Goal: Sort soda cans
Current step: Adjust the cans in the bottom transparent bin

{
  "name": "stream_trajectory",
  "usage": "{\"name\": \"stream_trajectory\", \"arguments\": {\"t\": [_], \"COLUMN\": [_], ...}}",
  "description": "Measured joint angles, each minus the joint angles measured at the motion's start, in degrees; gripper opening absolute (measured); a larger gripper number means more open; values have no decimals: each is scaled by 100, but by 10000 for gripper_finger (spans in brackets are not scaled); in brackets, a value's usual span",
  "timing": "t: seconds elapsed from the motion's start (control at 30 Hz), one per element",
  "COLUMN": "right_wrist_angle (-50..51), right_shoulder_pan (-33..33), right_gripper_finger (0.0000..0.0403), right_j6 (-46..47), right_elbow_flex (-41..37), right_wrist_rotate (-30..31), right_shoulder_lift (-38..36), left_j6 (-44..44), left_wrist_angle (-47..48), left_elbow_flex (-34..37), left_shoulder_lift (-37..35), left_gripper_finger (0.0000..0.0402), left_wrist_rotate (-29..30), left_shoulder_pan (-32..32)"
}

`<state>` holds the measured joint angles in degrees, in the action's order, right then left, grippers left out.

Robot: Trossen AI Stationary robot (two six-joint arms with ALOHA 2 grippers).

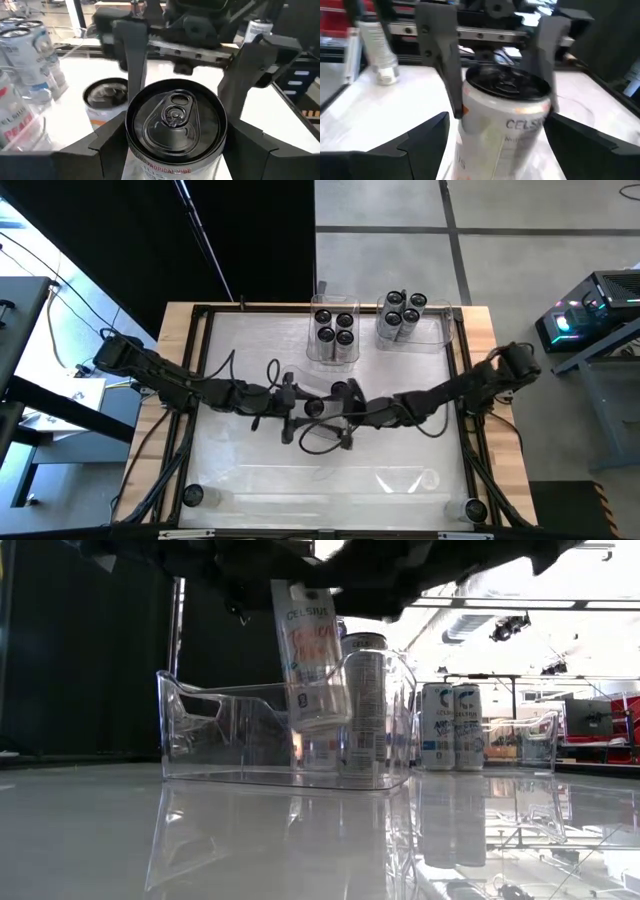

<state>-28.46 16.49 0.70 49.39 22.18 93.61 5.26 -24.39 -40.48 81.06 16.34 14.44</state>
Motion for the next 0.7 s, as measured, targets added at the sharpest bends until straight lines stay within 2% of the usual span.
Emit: {"name": "stream_trajectory", "arguments": {"t": [0.07,0.17,0.4,0.53,0.7], "right_wrist_angle": [550,1132,2082,2247,2180], "right_shoulder_pan": [44,112,392,692,1051], "right_gripper_finger": [316,317,317,317,317], "right_j6": [130,228,665,948,945], "right_elbow_flex": [-35,-30,-29,-27,-27], "right_wrist_rotate": [529,840,930,934,1145], "right_shoulder_lift": [-282,-660,-1498,-1871,-1962], "left_j6": [2,2,50,48,4], "left_wrist_angle": [202,253,-35,-442,-158], "left_elbow_flex": [-93,-164,-168,-240,-736], "left_shoulder_lift": [-19,-11,129,595,1027], "left_gripper_finger": [248,248,248,248,248], "left_wrist_rotate": [120,128,102,169,68], "left_shoulder_pan": [19,59,74,74,9]}}
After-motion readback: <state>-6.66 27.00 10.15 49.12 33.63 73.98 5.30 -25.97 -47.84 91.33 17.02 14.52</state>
